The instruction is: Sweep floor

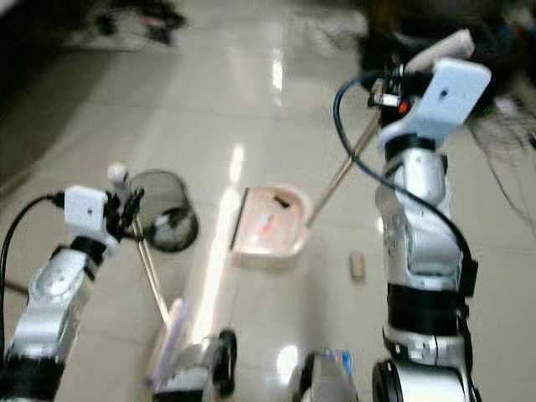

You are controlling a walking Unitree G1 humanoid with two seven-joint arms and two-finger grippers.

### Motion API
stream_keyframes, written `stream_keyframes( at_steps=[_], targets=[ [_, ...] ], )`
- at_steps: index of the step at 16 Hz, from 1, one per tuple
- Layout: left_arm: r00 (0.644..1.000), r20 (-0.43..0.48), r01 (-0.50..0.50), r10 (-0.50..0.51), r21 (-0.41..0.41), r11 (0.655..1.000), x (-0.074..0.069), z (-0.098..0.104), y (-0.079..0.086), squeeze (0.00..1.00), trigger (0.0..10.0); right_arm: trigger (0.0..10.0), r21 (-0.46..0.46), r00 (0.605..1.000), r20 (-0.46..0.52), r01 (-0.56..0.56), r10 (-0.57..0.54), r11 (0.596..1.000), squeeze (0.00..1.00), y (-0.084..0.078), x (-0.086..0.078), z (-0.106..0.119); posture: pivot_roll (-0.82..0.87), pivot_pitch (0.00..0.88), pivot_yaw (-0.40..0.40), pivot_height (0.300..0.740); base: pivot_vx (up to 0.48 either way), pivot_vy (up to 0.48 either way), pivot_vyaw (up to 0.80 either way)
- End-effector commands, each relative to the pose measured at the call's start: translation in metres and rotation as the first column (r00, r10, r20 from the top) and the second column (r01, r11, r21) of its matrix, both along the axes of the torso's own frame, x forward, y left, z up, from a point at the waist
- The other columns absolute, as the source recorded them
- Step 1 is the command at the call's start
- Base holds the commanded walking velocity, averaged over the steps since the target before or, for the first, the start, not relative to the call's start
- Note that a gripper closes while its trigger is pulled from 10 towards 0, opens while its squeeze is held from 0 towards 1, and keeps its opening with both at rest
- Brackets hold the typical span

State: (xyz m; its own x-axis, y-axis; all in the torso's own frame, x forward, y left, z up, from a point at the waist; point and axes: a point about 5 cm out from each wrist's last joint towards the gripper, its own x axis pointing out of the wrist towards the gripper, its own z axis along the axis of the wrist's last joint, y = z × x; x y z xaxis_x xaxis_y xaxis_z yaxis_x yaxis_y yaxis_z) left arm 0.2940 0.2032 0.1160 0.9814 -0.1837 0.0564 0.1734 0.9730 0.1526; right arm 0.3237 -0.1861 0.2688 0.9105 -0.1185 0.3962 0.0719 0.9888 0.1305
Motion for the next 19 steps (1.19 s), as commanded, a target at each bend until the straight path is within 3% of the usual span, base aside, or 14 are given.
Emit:
stream_keyframes(
  at_steps=[1, 6, 11, 15, 19],
  targets=[
    [0.999, 0.053, -0.011, 0.01, 0.016, 1.0, -0.001, 0.014, 0.001, 0.0, 10.0, 10.0, 0.02, 0.997, 0.058, -0.048, 0.046, 0.999, 0.0, 0.007, -0.004, 0.017, 0.01, 0.067, 0.072, 0.74, 0.0, 0.0, 0.8],
    [1.0, 0.015, 0.0, -0.001, 0.049, 0.999, -0.011, 0.015, -0.005, 0.0, 10.0, 10.0, 0.034, 0.995, 0.054, -0.087, 0.085, 0.996, 0.0, 0.013, -0.006, 0.029, 0.02, 0.078, 0.07, 0.74, 0.0, 0.0, 0.8],
    [1.0, 0.018, 0.007, -0.008, 0.071, 0.997, -0.005, 0.013, -0.009, 0.0, 10.0, 10.0, 0.04, 0.995, 0.089, -0.056, 0.052, 0.998, 0.0, 0.004, -0.009, 0.045, -0.01, 0.068, 0.083, 0.74, 0.049, 0.0, 0.8],
    [1.0, 0.006, -0.015, 0.015, 0.052, 0.999, -0.002, 0.007, -0.01, 0.0, 10.0, 10.0, 0.056, 0.996, 0.083, -0.037, 0.032, 0.998, 0.0, -0.004, -0.008, 0.044, -0.01, 0.055, 0.066, 0.74, 0.342, 0.0, 0.0],
    [1.0, 0.015, -0.007, 0.006, 0.04, 0.999, -0.002, 0.007, -0.017, 0.0, 10.0, 10.0, 0.047, 0.998, 0.046, -0.042, 0.04, 0.998, 0.0, -0.002, -0.006, 0.032, 0.0, 0.047, 0.058, 0.74, 0.414, 0.0, 0.0]
  ],
)
